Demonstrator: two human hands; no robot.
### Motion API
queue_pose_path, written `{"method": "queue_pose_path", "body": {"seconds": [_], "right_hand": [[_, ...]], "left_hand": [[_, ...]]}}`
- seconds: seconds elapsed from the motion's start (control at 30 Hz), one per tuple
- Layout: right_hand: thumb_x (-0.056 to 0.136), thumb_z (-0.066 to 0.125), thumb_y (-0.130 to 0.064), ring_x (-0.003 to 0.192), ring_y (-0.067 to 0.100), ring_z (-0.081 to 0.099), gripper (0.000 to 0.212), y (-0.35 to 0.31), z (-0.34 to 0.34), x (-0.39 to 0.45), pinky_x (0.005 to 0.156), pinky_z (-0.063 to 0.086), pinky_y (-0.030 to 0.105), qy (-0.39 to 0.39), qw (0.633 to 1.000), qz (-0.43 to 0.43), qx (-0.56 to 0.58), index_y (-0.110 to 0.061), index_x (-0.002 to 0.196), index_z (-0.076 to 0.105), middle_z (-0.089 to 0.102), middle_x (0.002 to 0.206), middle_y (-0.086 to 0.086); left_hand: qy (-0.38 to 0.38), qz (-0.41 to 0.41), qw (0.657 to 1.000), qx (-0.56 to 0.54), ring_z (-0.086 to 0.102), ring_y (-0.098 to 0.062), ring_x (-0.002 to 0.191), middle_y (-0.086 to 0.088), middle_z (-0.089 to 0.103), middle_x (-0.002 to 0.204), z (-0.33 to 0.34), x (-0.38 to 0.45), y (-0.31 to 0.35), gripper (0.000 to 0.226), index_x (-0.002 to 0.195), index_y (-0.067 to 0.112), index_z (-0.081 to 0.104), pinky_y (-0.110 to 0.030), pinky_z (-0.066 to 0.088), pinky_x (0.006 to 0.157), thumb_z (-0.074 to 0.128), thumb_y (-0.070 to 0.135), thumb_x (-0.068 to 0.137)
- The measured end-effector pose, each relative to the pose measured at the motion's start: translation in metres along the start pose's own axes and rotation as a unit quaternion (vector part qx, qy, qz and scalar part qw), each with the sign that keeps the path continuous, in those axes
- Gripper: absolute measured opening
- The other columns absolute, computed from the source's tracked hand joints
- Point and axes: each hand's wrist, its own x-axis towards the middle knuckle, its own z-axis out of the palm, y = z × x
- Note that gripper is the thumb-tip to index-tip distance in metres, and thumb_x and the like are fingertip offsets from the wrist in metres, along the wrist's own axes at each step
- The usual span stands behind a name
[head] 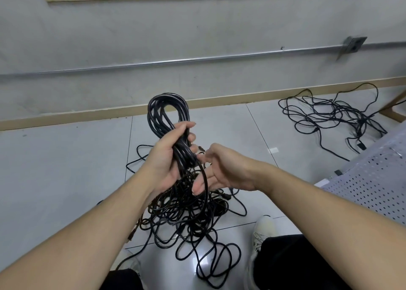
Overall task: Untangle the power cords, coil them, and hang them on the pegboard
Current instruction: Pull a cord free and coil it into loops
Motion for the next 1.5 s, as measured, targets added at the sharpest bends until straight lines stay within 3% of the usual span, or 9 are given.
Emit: {"method": "queue_pose_path", "body": {"seconds": [0.2,0.43,0.57,0.87,1.0,1.07,1.27,1.4,1.5], "right_hand": [[0.101,0.051,-0.054,0.047,0.012,0.048,0.047,-0.006,0.002,-0.005,0.051,0.039,0.023,0.032,0.993,-0.009,-0.114,-0.015,0.075,0.057,0.062,0.059,0.003],[0.1,0.062,-0.031,0.047,0.014,0.041,0.034,-0.011,-0.02,-0.016,0.073,0.055,0.041,0.135,0.984,-0.114,0.018,-0.019,0.071,0.048,0.031,0.054,-0.005],[0.104,0.053,-0.024,0.048,0.008,0.027,0.025,-0.018,-0.015,-0.017,0.048,0.028,0.02,0.227,0.948,-0.224,-0.001,-0.016,0.083,0.064,0.03,0.061,-0.003],[0.097,0.066,-0.012,0.062,-0.002,0.051,0.02,-0.021,0.001,-0.013,0.062,0.039,0.011,0.327,0.86,-0.377,-0.106,-0.022,0.081,0.07,0.062,0.066,-0.02],[0.091,0.074,-0.013,0.056,-0.001,0.049,0.012,-0.022,-0.009,-0.015,0.056,0.036,0.01,0.334,0.875,-0.346,-0.053,-0.007,0.081,0.073,0.059,0.059,-0.017],[0.087,0.079,-0.016,0.064,0.004,0.054,0.013,-0.021,-0.011,-0.014,0.062,0.042,0.018,0.334,0.881,-0.334,-0.039,-0.008,0.079,0.073,0.065,0.066,0.001],[0.081,0.084,-0.028,0.047,0.009,0.031,0.038,-0.024,-0.015,-0.018,0.045,0.027,0.022,0.291,0.933,-0.211,-0.004,-0.021,0.064,0.051,0.038,0.053,-0.006],[0.089,0.076,-0.018,0.053,0.007,0.031,0.009,-0.024,-0.018,-0.022,0.051,0.025,0.022,0.175,0.966,-0.191,0.02,-0.017,0.082,0.069,0.039,0.059,-0.006],[0.086,0.078,-0.014,0.055,0.002,0.046,0.006,-0.025,-0.019,-0.022,0.055,0.036,0.018,0.235,0.942,-0.239,0.005,-0.016,0.082,0.075,0.061,0.064,-0.008]], "left_hand": [[0.137,0.055,0.989,0.018,0.048,-0.014,0.058,0.001,0.051,0.072,0.001,0.004,0.018,0.017,0.097,0.02,0.066,-0.03,0.051,0.057,0.054,0.029,0.104],[0.272,0.091,0.953,0.097,0.051,-0.012,0.06,0.006,0.052,0.071,-0.027,0.013,0.034,0.017,0.08,0.025,0.075,-0.029,0.046,0.063,0.068,0.03,0.095],[0.294,0.073,0.935,0.181,0.055,-0.012,0.067,0.011,0.058,0.065,-0.021,0.012,0.026,0.012,0.085,0.027,0.072,-0.025,0.044,0.059,0.066,0.03,0.094],[0.127,-0.079,0.933,0.327,0.055,-0.012,0.058,-0.001,0.059,0.084,-0.005,0.001,0.007,0.034,0.09,0.028,0.081,-0.028,0.049,0.056,0.062,0.056,0.095],[0.071,-0.092,0.904,0.412,0.059,-0.012,0.065,0.004,0.066,0.067,0.016,-0.006,0.0,0.077,0.089,0.034,0.081,-0.033,0.049,0.072,0.027,0.088,0.083],[0.028,-0.085,0.89,0.448,0.063,-0.016,0.089,-0.005,0.073,0.089,0.022,-0.009,-0.002,0.081,0.089,0.038,0.081,-0.042,0.051,0.093,0.027,0.097,0.073],[-0.015,-0.087,0.864,0.496,0.057,-0.008,0.062,0.017,0.058,0.058,0.015,-0.009,-0.007,0.019,0.083,0.021,0.078,-0.029,0.043,0.067,0.068,0.036,0.09],[0.043,-0.132,0.875,0.465,0.056,-0.014,0.059,0.002,0.06,0.073,0.002,-0.007,-0.004,0.038,0.091,0.015,0.075,-0.032,0.045,0.065,0.073,0.046,0.068],[0.042,-0.121,0.871,0.474,0.056,-0.023,0.079,-0.004,0.058,0.089,-0.004,-0.006,-0.003,0.06,0.097,0.018,0.076,-0.043,0.049,0.08,0.072,0.059,0.053]]}}
